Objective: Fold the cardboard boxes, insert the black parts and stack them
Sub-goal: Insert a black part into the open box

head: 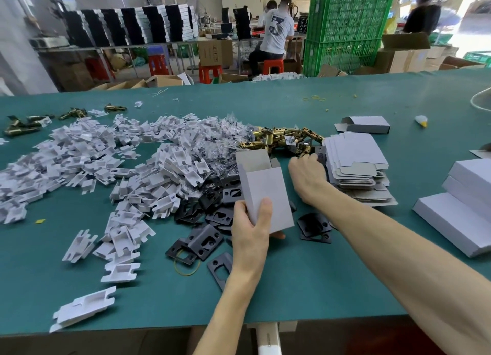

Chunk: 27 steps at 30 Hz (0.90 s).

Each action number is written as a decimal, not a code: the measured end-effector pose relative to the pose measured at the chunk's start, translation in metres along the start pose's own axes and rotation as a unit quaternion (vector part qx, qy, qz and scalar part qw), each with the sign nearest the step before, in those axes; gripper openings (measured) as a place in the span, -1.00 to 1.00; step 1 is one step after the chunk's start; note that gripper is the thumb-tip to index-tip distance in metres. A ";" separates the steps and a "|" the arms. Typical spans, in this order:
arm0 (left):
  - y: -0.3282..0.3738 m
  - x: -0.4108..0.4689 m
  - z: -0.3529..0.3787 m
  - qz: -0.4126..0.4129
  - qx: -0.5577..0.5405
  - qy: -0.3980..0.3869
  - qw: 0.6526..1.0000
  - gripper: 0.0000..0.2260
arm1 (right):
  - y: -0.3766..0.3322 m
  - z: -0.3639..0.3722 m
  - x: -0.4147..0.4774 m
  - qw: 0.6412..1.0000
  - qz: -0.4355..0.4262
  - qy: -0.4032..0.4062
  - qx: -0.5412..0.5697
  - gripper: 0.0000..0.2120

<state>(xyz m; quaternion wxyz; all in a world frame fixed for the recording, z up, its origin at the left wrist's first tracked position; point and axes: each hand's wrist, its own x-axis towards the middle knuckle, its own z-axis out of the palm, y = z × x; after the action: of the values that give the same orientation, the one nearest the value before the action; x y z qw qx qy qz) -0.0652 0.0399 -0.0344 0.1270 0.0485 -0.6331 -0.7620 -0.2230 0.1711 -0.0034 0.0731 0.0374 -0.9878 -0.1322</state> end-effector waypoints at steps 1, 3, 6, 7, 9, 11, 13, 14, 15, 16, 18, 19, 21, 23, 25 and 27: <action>0.000 0.000 0.000 0.001 0.002 0.001 1.000 -0.72 | 0.000 -0.002 0.003 1.000 -0.004 0.015 -0.010 -0.66; -0.001 0.001 0.000 0.000 0.005 0.003 1.000 -0.78 | 0.003 -0.009 0.008 0.999 -0.003 0.039 -0.018 -0.65; -0.001 0.001 0.000 0.001 0.007 0.006 1.000 -0.78 | 0.010 -0.017 0.016 0.999 0.008 0.053 0.007 -0.55; -0.001 0.000 0.000 0.002 0.009 0.006 1.000 -0.78 | 0.013 -0.020 0.019 0.998 0.009 0.058 0.022 -0.55; -0.001 0.000 0.001 0.001 0.011 0.005 1.000 -0.77 | 0.019 -0.025 0.026 0.996 0.008 0.073 0.046 -0.57; -0.001 -0.001 0.001 0.001 0.006 0.002 1.000 -0.77 | 0.027 -0.033 0.032 0.992 0.016 0.100 0.073 -0.69; 0.000 -0.001 0.000 0.000 0.003 -0.002 1.000 -0.77 | 0.037 -0.039 0.040 0.984 0.043 0.127 0.117 -0.81; 0.001 0.000 0.000 -0.002 0.005 -0.004 1.000 -0.77 | 0.042 -0.042 0.042 0.977 0.063 0.137 0.152 -0.87; 0.001 0.000 0.001 -0.003 0.006 -0.007 1.000 -0.77 | 0.046 -0.044 0.042 0.967 0.084 0.144 0.190 -0.91; 0.001 0.000 0.001 -0.004 0.005 -0.011 1.000 -0.77 | 0.048 -0.047 0.041 0.958 0.097 0.150 0.223 -0.90; 0.003 -0.001 0.000 0.000 0.007 -0.020 1.000 -0.72 | 0.052 -0.053 0.033 0.947 0.094 0.156 0.263 -0.85; 0.004 -0.002 0.000 0.003 0.009 -0.024 1.000 -0.68 | 0.053 -0.056 0.028 0.944 0.085 0.159 0.276 -0.83; 0.005 -0.003 -0.001 0.008 0.000 -0.036 0.999 -0.62 | 0.059 -0.063 0.014 0.936 0.064 0.166 0.304 -0.82; 0.006 -0.004 -0.002 0.009 -0.011 -0.049 0.999 -0.60 | 0.066 -0.071 -0.001 0.919 0.034 0.176 0.352 -0.82; 0.006 -0.005 -0.002 0.012 -0.008 -0.062 0.998 -0.61 | 0.073 -0.080 -0.018 0.890 0.002 0.194 0.412 -0.83; 0.007 -0.006 -0.002 0.010 -0.007 -0.076 0.997 -0.62 | 0.078 -0.091 -0.036 0.860 -0.021 0.207 0.466 -0.86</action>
<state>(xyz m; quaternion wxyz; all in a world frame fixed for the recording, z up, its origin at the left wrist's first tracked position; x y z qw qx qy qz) -0.0580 0.0384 -0.0284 0.0863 -0.0168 -0.6358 -0.7668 -0.1773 0.2258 0.0995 0.2471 0.1140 -0.8954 0.3524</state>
